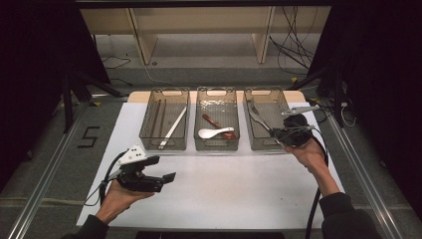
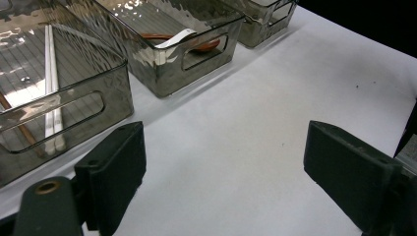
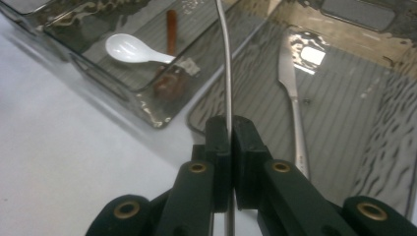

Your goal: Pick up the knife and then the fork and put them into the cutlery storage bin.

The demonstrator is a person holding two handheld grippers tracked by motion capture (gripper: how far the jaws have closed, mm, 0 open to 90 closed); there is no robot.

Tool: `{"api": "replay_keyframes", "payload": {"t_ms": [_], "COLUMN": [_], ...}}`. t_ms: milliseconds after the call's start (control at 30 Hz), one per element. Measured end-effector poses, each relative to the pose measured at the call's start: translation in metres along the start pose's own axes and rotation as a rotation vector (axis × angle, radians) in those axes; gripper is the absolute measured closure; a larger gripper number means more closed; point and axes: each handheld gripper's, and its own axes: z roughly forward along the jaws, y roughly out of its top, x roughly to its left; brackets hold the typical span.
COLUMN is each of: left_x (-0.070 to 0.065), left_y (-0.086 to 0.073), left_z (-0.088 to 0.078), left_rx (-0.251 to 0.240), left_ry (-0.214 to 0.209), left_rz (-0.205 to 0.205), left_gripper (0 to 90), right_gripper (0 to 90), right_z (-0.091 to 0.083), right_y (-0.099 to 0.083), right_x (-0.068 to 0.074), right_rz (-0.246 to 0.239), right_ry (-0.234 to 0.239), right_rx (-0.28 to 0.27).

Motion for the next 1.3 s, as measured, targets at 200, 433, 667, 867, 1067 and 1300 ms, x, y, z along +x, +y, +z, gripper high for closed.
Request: {"api": "replay_keyframes", "payload": {"t_ms": [200,433,667,867,1067,1300], "left_x": [0.0,0.0,0.001,0.001,0.001,0.001], "left_y": [0.0,-0.001,0.0,-0.001,-0.001,-0.002], "left_z": [0.0,0.001,-0.001,0.0,0.0,0.002], "left_rx": [-0.001,-0.001,-0.008,-0.005,-0.004,0.005], "left_ry": [0.001,0.0,0.008,0.009,0.009,0.008], "left_rz": [0.001,-0.002,0.003,0.0,0.003,0.0], "left_gripper": [15.6,15.6,15.7,15.7,15.7,15.7], "right_gripper": [87.4,87.3,87.4,87.3,87.3,87.2], "right_z": [0.004,0.011,0.019,0.027,0.032,0.038], "right_y": [0.004,0.013,0.02,0.027,0.03,0.032], "right_x": [-0.015,-0.025,-0.029,-0.035,-0.041,-0.045], "right_rz": [0.049,0.084,0.104,0.132,0.164,0.184], "right_ry": [-0.02,-0.04,-0.051,-0.077,-0.101,-0.127], "right_rx": [0.003,0.012,0.024,0.043,0.056,0.072]}}
